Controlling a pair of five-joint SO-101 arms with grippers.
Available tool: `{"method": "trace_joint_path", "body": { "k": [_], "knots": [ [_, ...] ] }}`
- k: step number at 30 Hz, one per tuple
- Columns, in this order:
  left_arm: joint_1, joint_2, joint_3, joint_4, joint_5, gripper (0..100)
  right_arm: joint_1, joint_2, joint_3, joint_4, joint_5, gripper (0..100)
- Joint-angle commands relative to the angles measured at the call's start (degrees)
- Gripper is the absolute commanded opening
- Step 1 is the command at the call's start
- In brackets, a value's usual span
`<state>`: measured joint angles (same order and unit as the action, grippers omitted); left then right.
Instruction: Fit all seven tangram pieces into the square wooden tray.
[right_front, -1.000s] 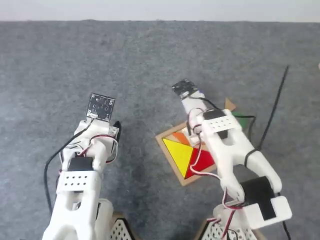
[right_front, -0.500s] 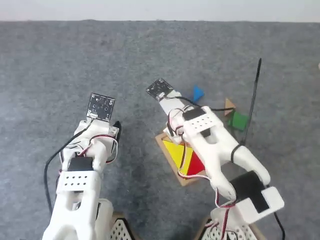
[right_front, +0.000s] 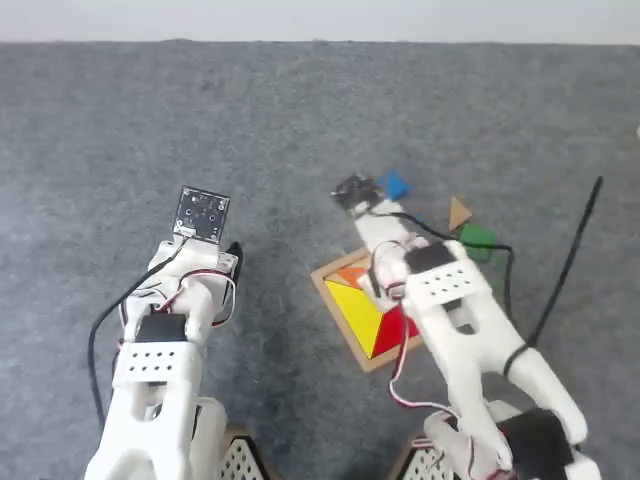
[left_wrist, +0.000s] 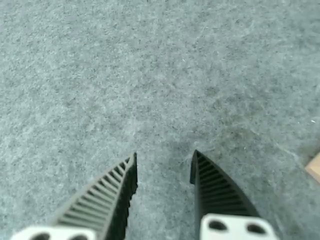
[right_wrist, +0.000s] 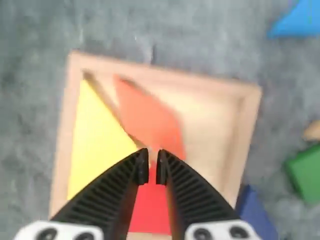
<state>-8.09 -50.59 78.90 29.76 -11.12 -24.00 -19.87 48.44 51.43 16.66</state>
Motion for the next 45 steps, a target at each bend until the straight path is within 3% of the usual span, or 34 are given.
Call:
{"method": "trace_joint_path", "body": {
  "k": [1, 23, 33, 41, 45],
  "knots": [
    [0.18, -0.26, -0.66, -1.23, -0.44, 17, 5.58, -1.54, 0.88, -1.27, 1.49, 5.9],
    [0.09, -0.26, -0.75, -1.23, -0.44, 17, 5.93, 18.24, -9.05, -6.99, 3.34, 5.9],
    [0.0, -0.26, -0.75, -1.32, -0.44, 17, 0.13, 19.21, -9.32, -7.43, 2.55, 5.9],
    [0.0, -0.18, -0.75, -1.32, -0.44, 17, 0.13, 17.98, -9.32, -6.99, 1.58, 6.2],
    [0.0, -0.18, -0.75, -1.32, -0.44, 17, 0.4, 11.56, -9.32, -5.76, 1.49, 11.3]
  ]
}}
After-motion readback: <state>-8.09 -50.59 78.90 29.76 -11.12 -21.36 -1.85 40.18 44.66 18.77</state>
